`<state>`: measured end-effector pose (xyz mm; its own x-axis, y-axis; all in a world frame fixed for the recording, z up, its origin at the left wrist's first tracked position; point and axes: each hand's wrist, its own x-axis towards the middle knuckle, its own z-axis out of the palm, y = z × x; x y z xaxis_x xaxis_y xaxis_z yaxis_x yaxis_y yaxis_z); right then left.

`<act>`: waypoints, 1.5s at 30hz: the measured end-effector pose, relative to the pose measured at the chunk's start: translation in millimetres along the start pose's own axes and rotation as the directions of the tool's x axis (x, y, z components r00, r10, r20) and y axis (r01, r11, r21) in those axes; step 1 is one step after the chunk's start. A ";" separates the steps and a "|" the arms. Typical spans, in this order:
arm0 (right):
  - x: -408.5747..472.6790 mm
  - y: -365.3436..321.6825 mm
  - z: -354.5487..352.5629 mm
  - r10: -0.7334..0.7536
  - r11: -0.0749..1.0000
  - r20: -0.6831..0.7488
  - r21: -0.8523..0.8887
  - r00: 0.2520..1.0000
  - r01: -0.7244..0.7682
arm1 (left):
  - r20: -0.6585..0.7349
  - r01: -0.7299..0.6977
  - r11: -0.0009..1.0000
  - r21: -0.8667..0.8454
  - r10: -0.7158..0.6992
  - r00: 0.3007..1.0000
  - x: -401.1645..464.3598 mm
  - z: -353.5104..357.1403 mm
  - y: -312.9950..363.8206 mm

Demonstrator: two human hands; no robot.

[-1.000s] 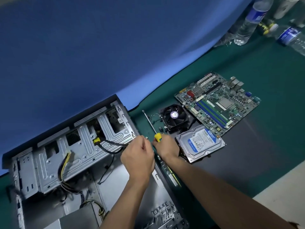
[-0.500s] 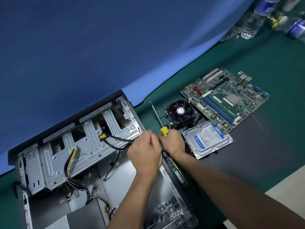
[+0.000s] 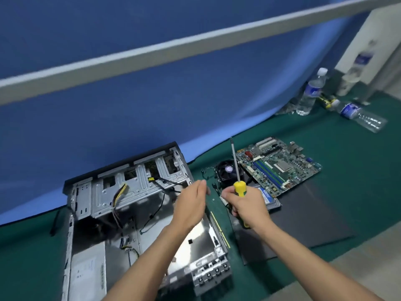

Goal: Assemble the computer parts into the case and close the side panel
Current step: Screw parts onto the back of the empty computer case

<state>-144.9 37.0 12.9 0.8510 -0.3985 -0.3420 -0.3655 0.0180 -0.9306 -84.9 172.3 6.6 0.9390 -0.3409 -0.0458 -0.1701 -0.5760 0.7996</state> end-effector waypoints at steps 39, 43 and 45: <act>-296.2 33.5 174.4 -0.269 0.505 0.569 -0.604 0.777 0.617 | 0.120 -0.011 -0.220 -0.975 -0.574 0.810 -321.9 -212.9 -104.8; -303.8 48.9 181.6 -0.263 0.516 0.564 -0.603 0.783 0.608 | 0.121 -0.027 -0.244 -0.969 -0.571 0.812 -337.9 -211.0 -114.0; -303.0 51.9 180.8 -0.264 0.511 0.565 -0.605 0.782 0.610 | 0.114 -0.029 -0.230 -0.973 -0.583 0.804 -340.0 -208.2 -115.5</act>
<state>-353.6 324.5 44.6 0.9749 0.2016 -0.0950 0.1041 -0.7889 -0.6056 -322.2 509.5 54.5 0.8203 -0.0233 -0.5715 0.3031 0.8650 0.3998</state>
